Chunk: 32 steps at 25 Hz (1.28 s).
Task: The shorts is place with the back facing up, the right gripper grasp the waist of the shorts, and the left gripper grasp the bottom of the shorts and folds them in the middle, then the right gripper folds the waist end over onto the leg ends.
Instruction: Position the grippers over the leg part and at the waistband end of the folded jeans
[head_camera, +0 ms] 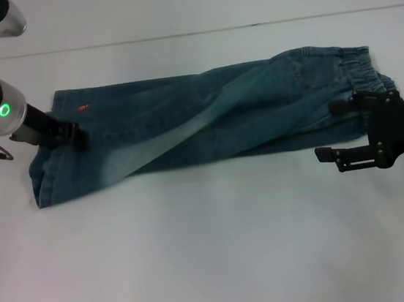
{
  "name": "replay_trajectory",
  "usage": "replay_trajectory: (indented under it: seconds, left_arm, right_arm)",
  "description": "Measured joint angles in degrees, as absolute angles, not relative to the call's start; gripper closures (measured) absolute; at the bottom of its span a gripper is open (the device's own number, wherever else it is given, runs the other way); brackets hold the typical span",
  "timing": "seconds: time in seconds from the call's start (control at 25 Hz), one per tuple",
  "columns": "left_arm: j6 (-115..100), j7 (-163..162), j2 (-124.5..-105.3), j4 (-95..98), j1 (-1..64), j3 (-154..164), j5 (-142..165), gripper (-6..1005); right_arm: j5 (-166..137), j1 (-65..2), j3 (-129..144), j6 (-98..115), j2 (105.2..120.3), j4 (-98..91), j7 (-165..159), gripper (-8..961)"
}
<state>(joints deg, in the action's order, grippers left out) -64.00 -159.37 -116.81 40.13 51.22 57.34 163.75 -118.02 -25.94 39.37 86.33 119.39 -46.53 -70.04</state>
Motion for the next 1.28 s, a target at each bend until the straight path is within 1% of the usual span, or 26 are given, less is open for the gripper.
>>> replay_trajectory:
  seconds: [0.04, 0.48, 0.6, 0.8, 1.28]
  left_arm:
    - [-63.9, -159.3, -116.92, 40.1, 51.5, 57.4, 163.7, 255]
    - [-63.2, -159.1, -117.31, 39.9, 51.8, 57.8, 163.7, 700]
    - [-63.2, -159.1, -117.36, 39.9, 51.9, 58.1, 163.7, 930]
    - [-64.6, -159.4, -117.14, 40.6, 52.1, 58.7, 163.8, 953]
    - [-65.9, -159.9, -116.98, 41.3, 51.7, 59.1, 163.8, 931]
  right_arm:
    - [-118.0, -26.0, 39.4, 86.0, 119.4, -46.3, -70.0, 35]
    - [-117.9, -26.3, 39.1, 85.1, 119.32, -45.3, -68.8, 36]
    - [-117.9, -26.3, 39.1, 85.1, 119.33, -45.3, -68.8, 36]
    - [-117.8, -26.4, 39.1, 85.1, 119.36, -45.3, -68.4, 36]
    - [-117.8, -26.5, 39.0, 85.2, 119.36, -45.3, -68.3, 37]
